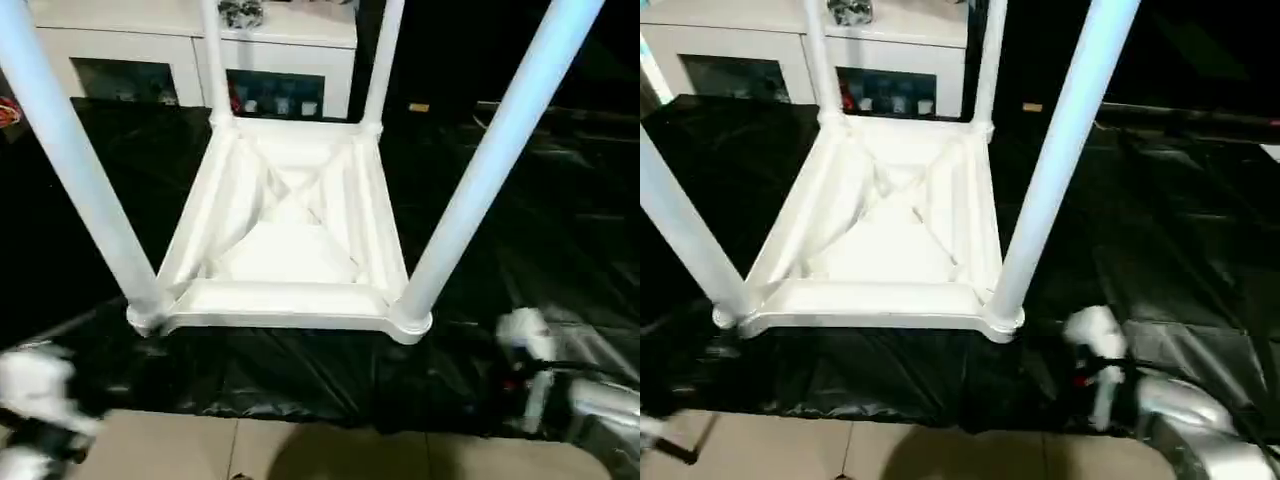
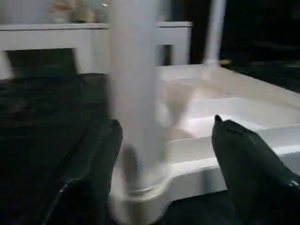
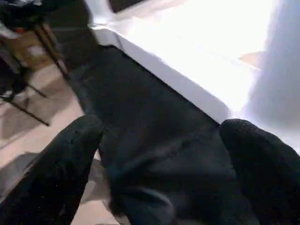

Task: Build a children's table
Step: Rotate leg to tighten, then flip table

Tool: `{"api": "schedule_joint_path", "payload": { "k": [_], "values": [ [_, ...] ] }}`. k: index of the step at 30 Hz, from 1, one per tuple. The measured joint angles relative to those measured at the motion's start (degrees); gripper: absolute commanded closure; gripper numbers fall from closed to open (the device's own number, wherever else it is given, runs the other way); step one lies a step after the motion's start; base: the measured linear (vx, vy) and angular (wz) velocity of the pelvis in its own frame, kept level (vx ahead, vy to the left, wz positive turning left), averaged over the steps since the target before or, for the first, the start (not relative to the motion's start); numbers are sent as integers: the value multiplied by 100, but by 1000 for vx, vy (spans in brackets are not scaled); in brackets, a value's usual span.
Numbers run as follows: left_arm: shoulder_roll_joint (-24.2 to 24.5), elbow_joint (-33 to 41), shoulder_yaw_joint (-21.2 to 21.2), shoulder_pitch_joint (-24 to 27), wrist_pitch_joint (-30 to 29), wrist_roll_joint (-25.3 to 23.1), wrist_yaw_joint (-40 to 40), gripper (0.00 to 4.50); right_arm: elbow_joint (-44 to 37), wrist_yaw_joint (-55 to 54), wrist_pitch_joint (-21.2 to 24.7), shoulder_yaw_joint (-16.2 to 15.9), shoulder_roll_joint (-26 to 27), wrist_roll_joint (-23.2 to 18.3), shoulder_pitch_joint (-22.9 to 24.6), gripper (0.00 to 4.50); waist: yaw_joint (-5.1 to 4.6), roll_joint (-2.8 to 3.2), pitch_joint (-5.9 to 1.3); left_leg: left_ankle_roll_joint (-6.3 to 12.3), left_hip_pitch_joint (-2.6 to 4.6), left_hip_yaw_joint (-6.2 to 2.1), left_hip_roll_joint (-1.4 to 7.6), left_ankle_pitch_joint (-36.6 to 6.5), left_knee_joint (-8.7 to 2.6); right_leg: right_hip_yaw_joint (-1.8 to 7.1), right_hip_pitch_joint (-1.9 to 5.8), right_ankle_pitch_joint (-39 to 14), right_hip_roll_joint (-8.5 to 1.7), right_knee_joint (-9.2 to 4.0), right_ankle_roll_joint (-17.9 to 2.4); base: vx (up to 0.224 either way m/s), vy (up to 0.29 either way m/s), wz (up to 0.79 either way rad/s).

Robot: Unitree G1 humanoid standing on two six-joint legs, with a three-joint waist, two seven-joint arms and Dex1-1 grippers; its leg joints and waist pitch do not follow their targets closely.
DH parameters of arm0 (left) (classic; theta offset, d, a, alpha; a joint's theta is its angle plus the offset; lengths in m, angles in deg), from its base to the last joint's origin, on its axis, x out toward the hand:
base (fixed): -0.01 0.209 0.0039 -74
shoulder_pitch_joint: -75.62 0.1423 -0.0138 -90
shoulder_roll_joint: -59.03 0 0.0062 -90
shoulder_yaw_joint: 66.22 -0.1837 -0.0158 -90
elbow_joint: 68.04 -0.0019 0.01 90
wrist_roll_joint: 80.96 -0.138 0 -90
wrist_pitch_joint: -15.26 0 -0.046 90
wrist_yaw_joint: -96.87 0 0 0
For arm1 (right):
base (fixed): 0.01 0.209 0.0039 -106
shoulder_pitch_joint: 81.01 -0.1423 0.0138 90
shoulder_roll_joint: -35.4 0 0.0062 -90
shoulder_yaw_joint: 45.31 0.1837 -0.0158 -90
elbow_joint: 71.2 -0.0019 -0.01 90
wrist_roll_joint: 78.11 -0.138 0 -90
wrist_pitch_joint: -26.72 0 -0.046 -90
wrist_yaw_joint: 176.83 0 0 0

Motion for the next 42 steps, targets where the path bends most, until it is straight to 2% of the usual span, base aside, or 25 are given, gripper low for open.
{"api": "schedule_joint_path", "payload": {
  "k": [3,5,7,8,10,13,15,19,24,27,28,32,34,38,39,42],
  "values": [
    [10,-13,142,14,20,133,-62,44,163,8,-55,-60,112,40,-180,0,34,-41,-9,-1,9,13,1,1,0,5,6,2,-4,-1,-1,0,0,0],
    [44,-90,157,-84,-10,101,-40,32,385,-184,-245,-63,313,153,-348,0,76,-67,-18,-5,18,19,4,3,0,6,10,2,-4,4,-1,0,0,0],
    [80,-227,88,-465,-108,-26,84,23,614,-467,-381,-70,578,258,-594,0,144,-78,-17,-12,20,22,6,8,0,6,8,8,-4,10,2,0,0,0],
    [123,-295,16,-631,-169,-119,159,15,643,-564,-417,-66,621,265,-636,0,164,-102,-21,-12,29,26,6,8,0,7,16,10,-6,10,4,0,0,0],
    [205,-544,-190,-1015,-365,-287,271,6,706,-766,-488,-35,700,284,-720,0,185,-97,-18,-12,35,43,10,8,0,14,19,11,-9,14,6,0,0,0],
    [197,-875,-522,-1418,-520,-568,400,6,823,-1001,-575,42,829,319,-786,0,168,-119,-24,-19,43,52,11,13,0,22,20,16,-9,17,4,0,0,0],
    [170,-1067,-597,-1557,-570,-722,501,6,862,-1078,-657,62,833,335,-797,0,144,-138,-21,-17,39,57,14,11,0,22,14,16,-9,15,4,0,0,0],
    [32,-1399,-748,-2052,-608,-998,762,6,940,-1209,-782,126,892,469,-828,0,148,-133,-17,-17,27,58,15,12,-1,19,3,17,-9,17,3,0,0,0],
    [-141,-1508,-859,-2128,-623,-1169,1191,6,897,-1290,-772,110,908,484,-845,0,143,-123,-12,-17,26,59,19,12,-1,17,2,17,-8,19,2,0,0,0],
    [-303,-1511,-857,-2161,-704,-1146,1332,6,806,-1249,-719,-16,886,477,-845,0,152,-123,-12,-17,26,59,21,13,0,16,2,17,-8,19,2,0,0,0],
    [-333,-1510,-857,-2164,-734,-1131,1347,32,775,-1213,-708,-65,886,471,-845,0,152,-121,-11,-17,26,59,21,13,0,16,2,17,-8,18,2,0,0,0],
    [-417,-1501,-871,-2163,-785,-1133,1396,52,612,-982,-636,-226,850,437,-843,0,149,-119,-9,-17,24,59,21,13,-1,15,1,17,-8,18,2,0,0,0],
    [-419,-1501,-906,-2156,-796,-1136,1464,84,597,-863,-661,-286,783,443,-843,0,149,-119,-10,-17,24,59,21,13,-1,15,2,17,-8,18,2,0,0,0],
    [-427,-1501,-945,-2153,-826,-1135,1472,110,604,-683,-666,-442,735,456,-843,0,141,-119,-9,-17,24,59,22,13,0,15,1,17,-8,18,2,0,0,0],
    [-428,-1493,-956,-2154,-883,-1135,1473,131,629,-650,-666,-470,720,456,-859,0,144,-119,-9,-17,24,59,22,13,0,15,2,17,-8,18,2,0,0,0],
    [-434,-1492,-1016,-2156,-1127,-1135,1482,140,634,-566,-658,-490,683,449,-912,0,147,-119,-9,-17,22,59,22,13,-1,14,1,17,-8,18,2,0,0,0]
  ]
}}
